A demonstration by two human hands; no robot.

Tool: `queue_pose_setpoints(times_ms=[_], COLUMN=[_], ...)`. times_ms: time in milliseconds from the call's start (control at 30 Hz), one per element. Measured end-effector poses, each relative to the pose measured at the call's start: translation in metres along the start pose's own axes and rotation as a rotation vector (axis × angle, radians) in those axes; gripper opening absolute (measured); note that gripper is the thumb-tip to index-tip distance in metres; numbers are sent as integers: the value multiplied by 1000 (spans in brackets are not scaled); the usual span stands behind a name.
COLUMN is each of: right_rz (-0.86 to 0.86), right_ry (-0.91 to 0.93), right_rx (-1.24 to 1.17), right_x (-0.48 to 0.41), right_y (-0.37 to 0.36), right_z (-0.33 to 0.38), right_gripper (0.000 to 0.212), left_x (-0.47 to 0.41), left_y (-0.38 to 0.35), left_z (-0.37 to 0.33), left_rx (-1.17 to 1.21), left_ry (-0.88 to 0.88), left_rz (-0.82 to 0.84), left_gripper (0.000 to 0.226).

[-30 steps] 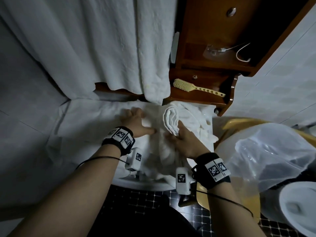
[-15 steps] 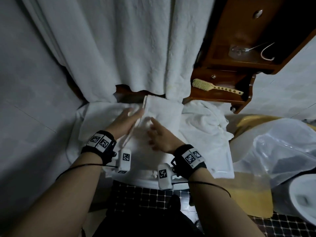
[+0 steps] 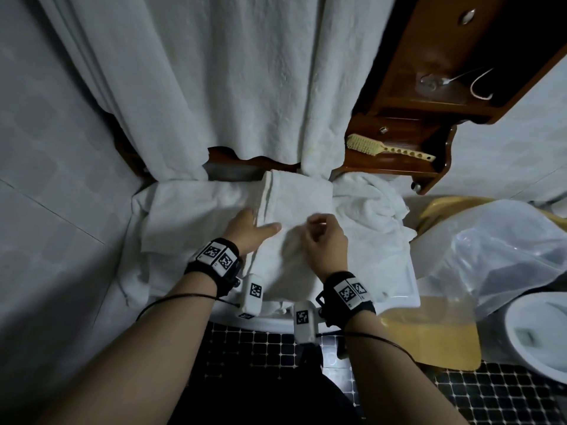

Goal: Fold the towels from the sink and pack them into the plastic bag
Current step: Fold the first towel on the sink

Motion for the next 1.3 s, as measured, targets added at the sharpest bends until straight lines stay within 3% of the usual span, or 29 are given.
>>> queue_pose_setpoints(times_ms=[100, 200, 267, 333, 400, 467, 500, 567, 633, 700, 833, 933, 1033, 1200, 1300], right_rz=[-63, -65, 76, 202, 230, 196, 175, 173, 194, 223, 259, 191, 166, 56, 11], right_ry=[-13, -58, -186, -276, -294, -319, -331, -353, -394, -393, -257, -136, -91, -386, -428], right_rx=[45, 126, 179, 219, 184, 51, -36, -179, -303, -423, -541, -557, -503, -304, -203], right_x=[-3, -8, -11, -14, -17, -18, -18, -14, -12, -13, -20, -26, -34, -37, -22], right_y=[1, -2, -7, -9, -5, -1, 0, 0, -1, 0, 14, 44, 90, 109, 109], right_z=[3, 0, -3, -6, -7, -6, -7, -4, -2, 4, 42, 73, 80, 17, -12], right_gripper=[31, 56, 69, 67, 61, 55, 49, 44, 64, 70, 46, 38, 34, 47, 63], left_x=[7, 3, 2, 3, 7, 9, 9, 10, 8, 4, 8, 20, 26, -1, -9], left_y=[4, 15, 15, 8, 0, -7, -11, -18, -24, -26, -18, -19, -45, -102, -113], left_z=[2, 15, 23, 20, 12, 7, 6, 7, 11, 15, 5, -15, -39, -39, -31], left_rx=[39, -118, -228, -203, -287, -381, -402, -441, -449, -461, -333, -196, -187, -462, -561], left_ry=[-53, 72, 199, 230, 71, -277, -432, -563, -491, -410, -398, -461, -464, -320, -322], left_rz=[48, -79, -135, -238, -467, -599, -555, -341, -139, -45, -69, -139, -74, -7, -31], left_gripper=[44, 70, 76, 81, 68, 37, 40, 60, 87, 90, 76, 63, 64, 70, 74])
Point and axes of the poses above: each hand's wrist, its own x-axis away from the middle knuckle, its own y-axis out of the back of the hand, z = x × y, the point moved 1 cm from there along -x, towards the middle knuckle, and after that the axes turned 12 degrees about y, right-handed, at the moved point
